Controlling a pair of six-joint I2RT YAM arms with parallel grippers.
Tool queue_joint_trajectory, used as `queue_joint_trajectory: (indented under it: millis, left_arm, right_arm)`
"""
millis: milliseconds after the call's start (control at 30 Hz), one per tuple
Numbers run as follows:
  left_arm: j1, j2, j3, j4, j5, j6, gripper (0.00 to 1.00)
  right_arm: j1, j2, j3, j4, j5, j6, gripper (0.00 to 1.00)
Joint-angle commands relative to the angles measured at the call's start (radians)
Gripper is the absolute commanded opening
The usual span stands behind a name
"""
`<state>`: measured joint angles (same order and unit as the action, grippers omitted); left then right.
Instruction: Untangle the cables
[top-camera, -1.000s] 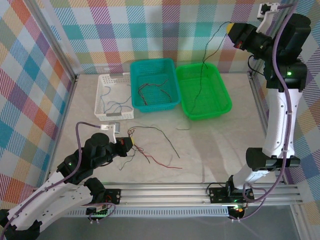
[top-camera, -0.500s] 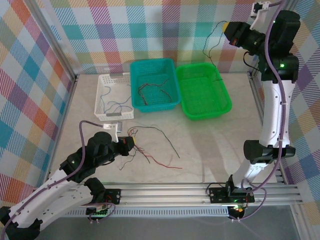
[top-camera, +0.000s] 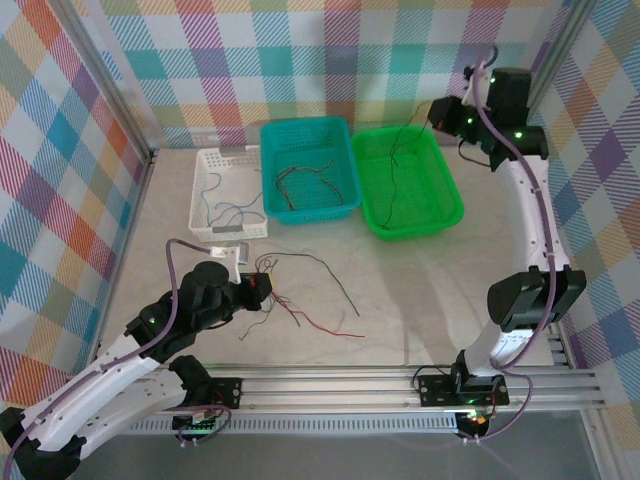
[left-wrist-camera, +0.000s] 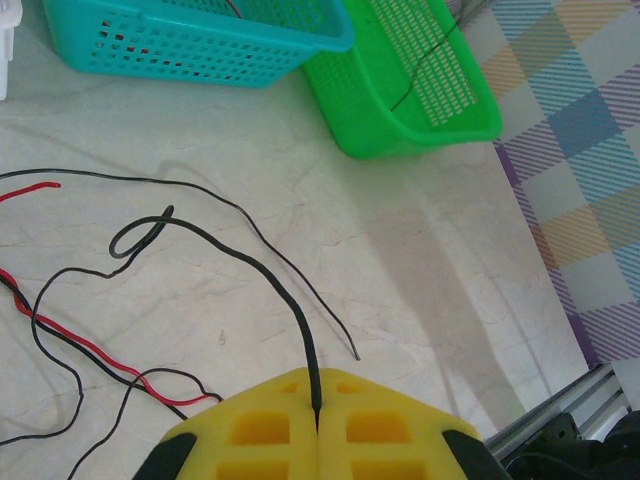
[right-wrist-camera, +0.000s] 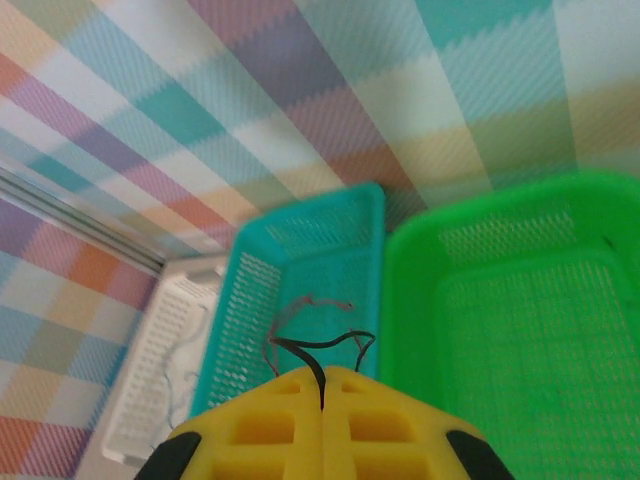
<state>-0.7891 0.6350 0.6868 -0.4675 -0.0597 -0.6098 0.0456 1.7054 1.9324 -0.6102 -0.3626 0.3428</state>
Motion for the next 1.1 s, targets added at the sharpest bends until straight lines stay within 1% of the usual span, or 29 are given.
queue_joint_trajectory:
  millis: [0,100,167,200,333,467,667,900,1067]
  left_arm:
    - [0.006,-0.003,-0.007,0.015,0.017,0.006,0.0]
    - [0.006,0.007,-0.006,0.028,0.026,0.001,0.0]
    - [0.007,0.014,-0.002,0.035,0.031,-0.003,0.0]
    - [0.007,0.015,0.0,0.038,0.032,-0.003,0.0]
    - [0.007,0.015,0.015,0.033,0.032,0.002,0.0]
    - [0.006,0.023,0.038,0.024,0.031,0.012,0.0]
    - [0.006,0.051,0.088,0.027,0.037,0.031,0.0]
    - [0.006,0.125,0.188,0.045,0.044,0.067,0.0]
    - [0.007,0.203,0.304,0.027,0.045,0.097,0.0]
  right_arm:
    - [0.026,-0.072,-0.079,0.101,0.044,-0.048,0.0]
    - [0.037,-0.086,-0.157,0.125,0.066,-0.034,0.0]
    - [0.045,-0.082,-0.197,0.122,0.104,-0.015,0.0]
    - [0.046,-0.07,-0.205,0.102,0.126,0.001,0.0]
    - [0.051,0.003,-0.232,0.028,0.142,0.043,0.0]
    - [0.074,0.061,-0.28,0.0,0.176,0.051,0.0]
    - [0.096,0.106,-0.327,-0.024,0.231,0.051,0.0]
    - [0.098,0.114,-0.399,-0.01,0.231,0.05,0.2]
    - [0.099,0.113,-0.467,0.013,0.217,0.052,0.31]
